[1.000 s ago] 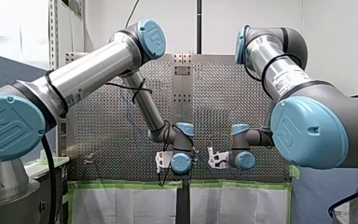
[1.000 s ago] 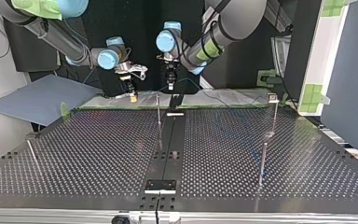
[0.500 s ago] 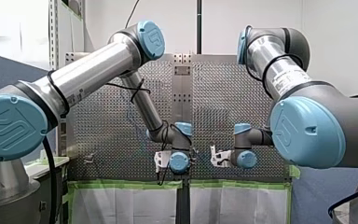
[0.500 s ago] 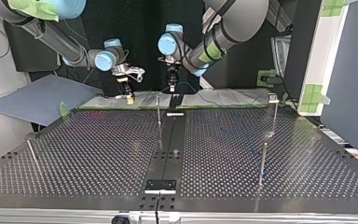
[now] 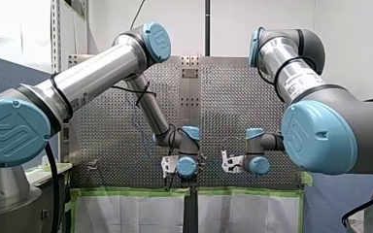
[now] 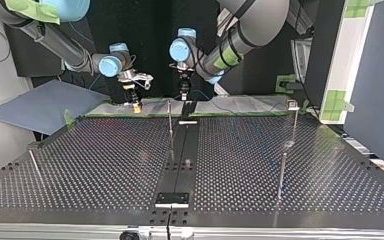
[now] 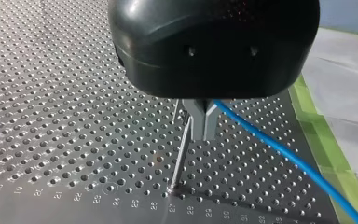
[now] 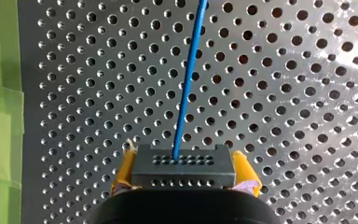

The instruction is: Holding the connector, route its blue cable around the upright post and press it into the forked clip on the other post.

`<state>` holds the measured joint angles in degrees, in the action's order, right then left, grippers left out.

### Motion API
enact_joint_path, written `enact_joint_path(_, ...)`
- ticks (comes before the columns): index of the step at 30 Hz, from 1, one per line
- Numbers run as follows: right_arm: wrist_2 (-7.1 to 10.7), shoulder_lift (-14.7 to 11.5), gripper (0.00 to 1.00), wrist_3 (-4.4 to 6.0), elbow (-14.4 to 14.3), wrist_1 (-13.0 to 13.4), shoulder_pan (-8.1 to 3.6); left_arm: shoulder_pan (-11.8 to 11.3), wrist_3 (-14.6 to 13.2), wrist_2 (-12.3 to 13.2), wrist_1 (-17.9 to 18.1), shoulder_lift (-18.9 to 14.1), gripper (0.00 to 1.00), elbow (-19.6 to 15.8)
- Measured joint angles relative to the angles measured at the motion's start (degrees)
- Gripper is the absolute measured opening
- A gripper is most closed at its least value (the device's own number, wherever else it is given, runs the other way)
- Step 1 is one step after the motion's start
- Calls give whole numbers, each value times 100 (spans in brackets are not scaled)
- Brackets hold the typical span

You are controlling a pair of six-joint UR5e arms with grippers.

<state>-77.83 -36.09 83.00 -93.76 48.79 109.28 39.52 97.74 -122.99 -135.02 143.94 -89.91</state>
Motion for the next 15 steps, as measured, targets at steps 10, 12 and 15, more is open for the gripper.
enact_joint_path(10,3,0,15,12,0,26,-22,-28,7,22,-23,19,4,5)
enact_joint_path(12,3,1,15,14,1,24,-23,-28,7,25,-35,58,4,19)
enact_joint_path(15,5,3,15,12,1,20,-24,-31,7,24,-48,164,4,58)
